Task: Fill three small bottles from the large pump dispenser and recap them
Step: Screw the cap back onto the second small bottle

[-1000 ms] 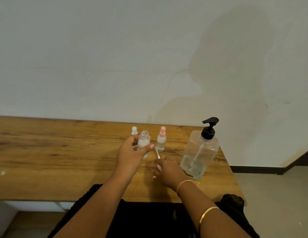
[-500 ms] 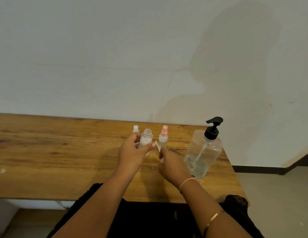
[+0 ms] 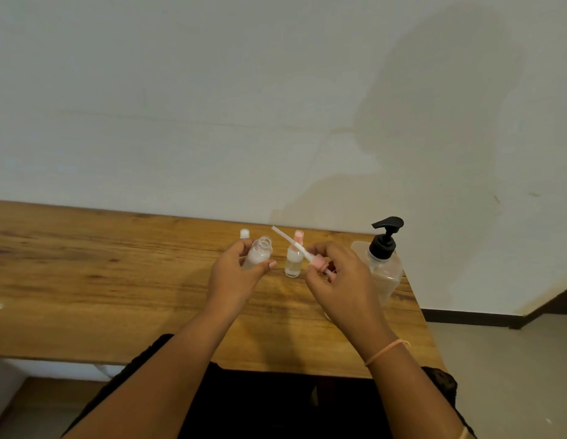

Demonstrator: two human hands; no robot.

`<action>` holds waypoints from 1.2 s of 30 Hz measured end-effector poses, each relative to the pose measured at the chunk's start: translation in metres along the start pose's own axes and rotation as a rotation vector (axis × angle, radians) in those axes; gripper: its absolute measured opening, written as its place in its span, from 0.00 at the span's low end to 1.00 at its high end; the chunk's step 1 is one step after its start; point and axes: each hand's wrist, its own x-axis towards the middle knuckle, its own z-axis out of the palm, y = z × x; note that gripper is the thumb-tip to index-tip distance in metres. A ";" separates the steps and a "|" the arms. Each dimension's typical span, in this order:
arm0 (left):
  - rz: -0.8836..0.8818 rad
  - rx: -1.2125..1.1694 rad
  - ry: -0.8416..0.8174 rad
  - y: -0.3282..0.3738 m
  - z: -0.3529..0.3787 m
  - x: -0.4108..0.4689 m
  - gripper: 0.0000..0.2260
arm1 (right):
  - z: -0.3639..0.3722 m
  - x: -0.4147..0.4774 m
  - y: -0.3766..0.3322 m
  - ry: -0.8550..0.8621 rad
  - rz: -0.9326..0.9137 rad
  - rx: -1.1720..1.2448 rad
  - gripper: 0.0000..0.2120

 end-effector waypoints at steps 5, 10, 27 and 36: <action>0.044 0.006 0.020 -0.003 0.001 0.001 0.17 | -0.004 0.000 -0.001 -0.029 -0.032 -0.029 0.11; 0.125 0.096 0.027 -0.006 0.000 0.002 0.15 | -0.008 0.002 -0.004 -0.037 -0.072 -0.107 0.11; 0.176 0.136 -0.255 0.011 0.022 -0.021 0.22 | -0.013 0.005 -0.005 -0.086 0.062 0.259 0.24; 0.139 0.023 -0.252 0.009 0.024 -0.025 0.18 | -0.001 0.007 -0.002 0.003 0.071 0.307 0.26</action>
